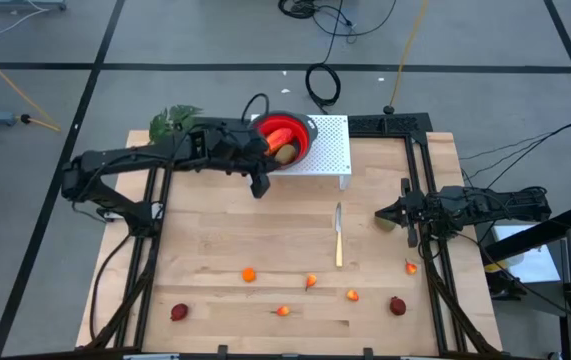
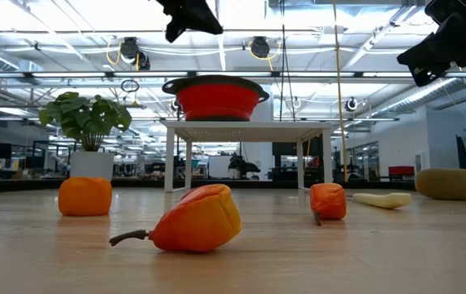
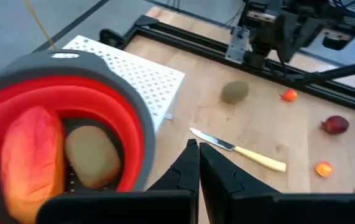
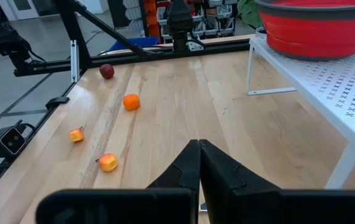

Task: Pick & Place Fruit
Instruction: Put the green kiwi into the red strainer bowl on the shelf

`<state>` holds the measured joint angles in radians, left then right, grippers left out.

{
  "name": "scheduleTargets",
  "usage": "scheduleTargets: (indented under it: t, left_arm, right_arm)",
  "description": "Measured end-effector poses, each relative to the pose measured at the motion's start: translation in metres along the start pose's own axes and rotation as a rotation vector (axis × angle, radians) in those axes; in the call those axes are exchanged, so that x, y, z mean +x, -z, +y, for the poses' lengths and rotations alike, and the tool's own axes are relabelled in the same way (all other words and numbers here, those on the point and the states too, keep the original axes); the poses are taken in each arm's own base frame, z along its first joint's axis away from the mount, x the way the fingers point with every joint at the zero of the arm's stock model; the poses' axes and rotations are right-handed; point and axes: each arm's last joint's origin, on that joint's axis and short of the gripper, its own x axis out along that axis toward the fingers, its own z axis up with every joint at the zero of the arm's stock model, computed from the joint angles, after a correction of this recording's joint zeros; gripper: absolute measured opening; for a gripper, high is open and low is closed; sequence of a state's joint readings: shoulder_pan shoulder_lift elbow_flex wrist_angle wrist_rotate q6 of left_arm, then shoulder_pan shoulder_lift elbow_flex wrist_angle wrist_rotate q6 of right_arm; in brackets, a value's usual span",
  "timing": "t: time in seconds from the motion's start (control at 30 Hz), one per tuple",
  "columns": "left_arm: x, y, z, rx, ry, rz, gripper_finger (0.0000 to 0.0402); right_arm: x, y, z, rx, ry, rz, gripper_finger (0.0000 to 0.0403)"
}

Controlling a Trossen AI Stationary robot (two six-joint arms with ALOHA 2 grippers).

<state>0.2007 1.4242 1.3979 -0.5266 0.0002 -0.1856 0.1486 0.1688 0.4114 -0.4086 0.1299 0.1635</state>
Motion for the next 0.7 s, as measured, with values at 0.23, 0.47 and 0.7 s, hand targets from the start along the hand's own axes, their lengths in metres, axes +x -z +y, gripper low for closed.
scheduleTargets:
  t: [0.23, 0.47, 0.7]
  left_arm:
    - [-0.012, 0.001, -0.015, 0.037, 0.048, -0.015, 0.0006]
    - [-0.024, 0.019, -0.019, 0.037, 0.081, -0.068, 0.0006]
    - [-0.049, 0.052, -0.016, -0.018, 0.131, -0.203, 0.0006]
  right_arm:
    - [0.000, 0.000, 0.000, 0.000, 0.000, 0.000, 0.0000]
    - [0.001, 0.000, 0.000, 0.006, 0.001, 0.006, 0.0000]
    - [0.006, -0.002, 0.001, 0.005, 0.001, 0.009, 0.0000]
